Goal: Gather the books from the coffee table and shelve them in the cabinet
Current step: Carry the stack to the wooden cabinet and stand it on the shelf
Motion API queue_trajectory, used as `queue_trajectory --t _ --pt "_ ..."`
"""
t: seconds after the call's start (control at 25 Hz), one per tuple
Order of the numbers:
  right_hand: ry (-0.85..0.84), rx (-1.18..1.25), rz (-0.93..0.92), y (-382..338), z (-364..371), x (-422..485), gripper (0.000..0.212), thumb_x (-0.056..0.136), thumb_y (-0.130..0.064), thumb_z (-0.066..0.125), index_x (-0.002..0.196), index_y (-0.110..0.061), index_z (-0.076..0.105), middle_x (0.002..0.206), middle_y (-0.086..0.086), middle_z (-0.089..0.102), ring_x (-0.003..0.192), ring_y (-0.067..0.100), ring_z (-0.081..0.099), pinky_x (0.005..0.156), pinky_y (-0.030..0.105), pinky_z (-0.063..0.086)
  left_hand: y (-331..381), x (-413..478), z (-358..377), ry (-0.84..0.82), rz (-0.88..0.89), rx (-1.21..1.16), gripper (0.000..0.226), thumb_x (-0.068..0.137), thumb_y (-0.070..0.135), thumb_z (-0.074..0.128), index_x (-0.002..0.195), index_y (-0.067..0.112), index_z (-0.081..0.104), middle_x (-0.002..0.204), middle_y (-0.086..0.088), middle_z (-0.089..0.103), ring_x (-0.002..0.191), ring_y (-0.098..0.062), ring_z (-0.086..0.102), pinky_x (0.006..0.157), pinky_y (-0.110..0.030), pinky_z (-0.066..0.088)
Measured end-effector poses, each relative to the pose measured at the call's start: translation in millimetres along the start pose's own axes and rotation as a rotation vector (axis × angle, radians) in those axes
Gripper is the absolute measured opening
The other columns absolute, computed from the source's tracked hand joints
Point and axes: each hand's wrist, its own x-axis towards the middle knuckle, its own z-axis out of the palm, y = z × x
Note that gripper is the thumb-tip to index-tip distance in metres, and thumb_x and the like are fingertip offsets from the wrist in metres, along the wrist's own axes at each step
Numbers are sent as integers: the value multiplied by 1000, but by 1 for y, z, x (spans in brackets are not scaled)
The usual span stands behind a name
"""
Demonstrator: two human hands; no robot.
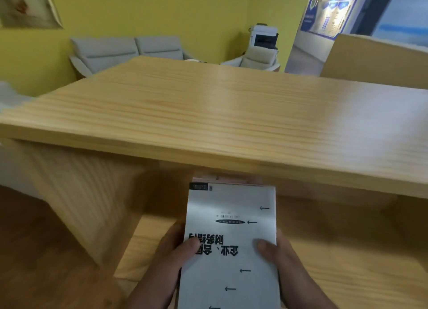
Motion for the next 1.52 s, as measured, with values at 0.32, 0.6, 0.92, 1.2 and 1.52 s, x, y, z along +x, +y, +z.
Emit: queue_trajectory --t 0.32,0.6,0.92,1.2,1.52 --pt "-66 -219 -100 7 -49 85 103 34 -41 95 125 -3 65 90 8 82 75 21 79 55 24 59 -40 64 4 141 417 9 82 37 44 75 113 20 61 95 -1 78 81 -16 77 59 -29 58" --pt "-368 -111 -223 30 -70 130 113 44 -28 98 146 -18 50 132 20 68 120 43 65 104 61 49 -75 73 -6 214 795 206 90 45 54 83 126 28 55 115 -3 74 104 -23 72 81 -41 60" --pt "-3 -493 -396 41 -62 109 35 95 -48 64 112 -18 67 100 6 80 90 30 77 78 43 60 -84 65 -4 316 845 283 105 51 46 81 145 26 37 118 9 70 107 -15 70 79 -34 62" --pt "148 -825 -522 65 -35 120 28 103 -35 54 126 -20 50 115 -4 68 103 17 65 89 38 56 -77 66 1 585 851 595 97 57 46 80 142 34 35 131 10 44 123 -12 47 102 -43 48" --pt "-186 -806 -337 75 -9 140 81 77 -52 76 146 -46 35 144 -11 54 131 15 53 115 45 43 -63 71 -13 724 714 666 110 61 54 82 150 33 21 140 10 26 133 -15 34 113 -43 39"
